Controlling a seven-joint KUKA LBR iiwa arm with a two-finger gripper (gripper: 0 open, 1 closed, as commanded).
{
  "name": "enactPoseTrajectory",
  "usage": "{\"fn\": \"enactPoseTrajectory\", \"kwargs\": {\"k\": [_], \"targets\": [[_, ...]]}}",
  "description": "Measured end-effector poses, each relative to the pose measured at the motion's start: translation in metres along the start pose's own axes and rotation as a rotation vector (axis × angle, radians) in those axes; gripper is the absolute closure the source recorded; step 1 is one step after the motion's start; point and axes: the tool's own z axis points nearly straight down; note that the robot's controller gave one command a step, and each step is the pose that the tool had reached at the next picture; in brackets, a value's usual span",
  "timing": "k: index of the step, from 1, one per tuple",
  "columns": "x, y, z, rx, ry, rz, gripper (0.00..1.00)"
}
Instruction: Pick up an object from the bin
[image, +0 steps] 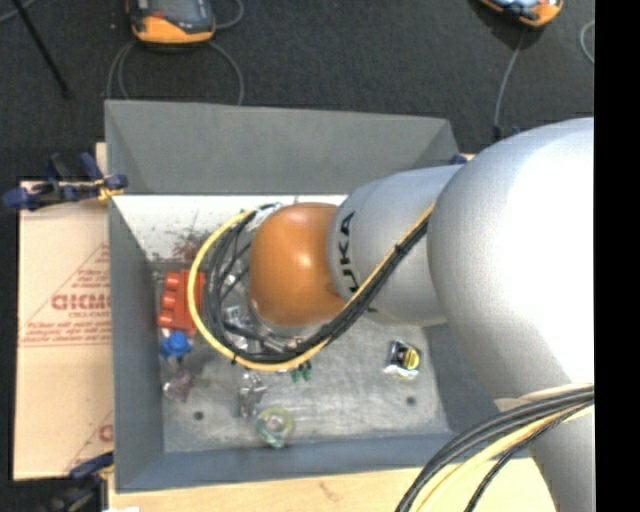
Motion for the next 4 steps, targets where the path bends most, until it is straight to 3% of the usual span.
{"fn": "enactPoseTrajectory", "kwargs": {"k": [1,2,3,4], "targets": [[-0.039,0.057,0.001,0.004,0.005,-0.352,0.0],[-0.025,0.069,0.001,0.003,0.002,-0.136,0.0],[-0.027,0.068,-0.001,0.002,0.007,-0.134,0.0],[-0.028,0.068,-0.003,0.003,0.006,-0.131,1.0]]}}
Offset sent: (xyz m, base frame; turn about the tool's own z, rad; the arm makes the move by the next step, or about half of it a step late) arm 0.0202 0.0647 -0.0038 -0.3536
